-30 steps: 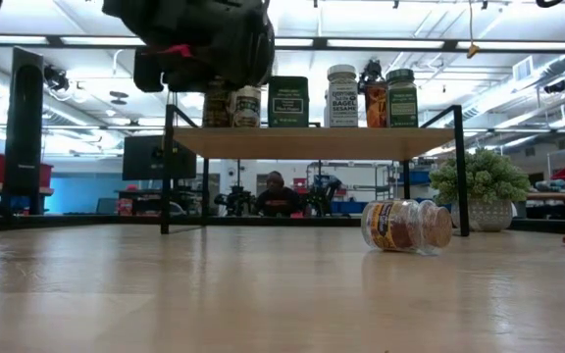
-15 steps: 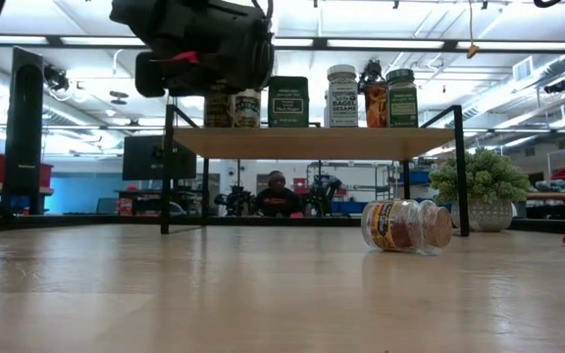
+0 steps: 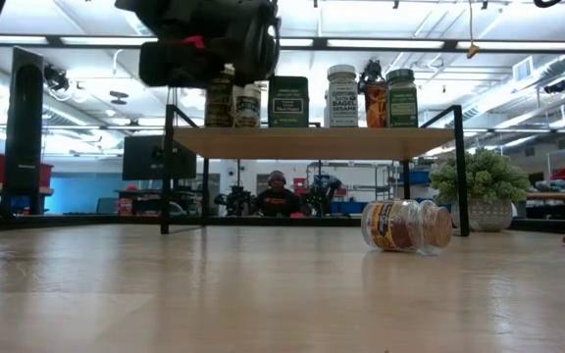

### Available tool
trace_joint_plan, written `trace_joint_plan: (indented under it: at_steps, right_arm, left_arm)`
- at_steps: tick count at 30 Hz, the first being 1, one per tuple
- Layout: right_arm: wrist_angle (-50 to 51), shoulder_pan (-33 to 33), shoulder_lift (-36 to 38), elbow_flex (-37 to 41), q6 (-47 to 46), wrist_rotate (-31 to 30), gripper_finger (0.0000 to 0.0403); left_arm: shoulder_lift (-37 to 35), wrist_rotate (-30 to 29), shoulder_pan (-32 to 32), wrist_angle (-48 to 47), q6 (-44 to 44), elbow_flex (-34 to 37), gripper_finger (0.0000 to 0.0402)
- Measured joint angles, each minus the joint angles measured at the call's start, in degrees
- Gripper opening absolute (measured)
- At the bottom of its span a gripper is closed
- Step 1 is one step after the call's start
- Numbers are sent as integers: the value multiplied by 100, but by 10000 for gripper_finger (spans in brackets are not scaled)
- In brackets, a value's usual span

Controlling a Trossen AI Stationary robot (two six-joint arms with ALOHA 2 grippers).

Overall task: Shelf spices
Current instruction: Put the yellow seasoning bottle on the shelf

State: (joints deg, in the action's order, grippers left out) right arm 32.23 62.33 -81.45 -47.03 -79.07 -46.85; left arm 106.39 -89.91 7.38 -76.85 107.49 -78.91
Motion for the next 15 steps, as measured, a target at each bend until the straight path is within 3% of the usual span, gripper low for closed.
trace_joint_plan:
  at_steps: [10, 15]
  right_arm:
    - [-4, 2, 0, 0, 1, 23, 305]
    - [-31, 12, 0, 0, 1, 57, 305]
  left_arm:
    - [0, 17, 76, -405, -538, -623, 299]
    - [2, 366, 115, -906, -528, -839, 298]
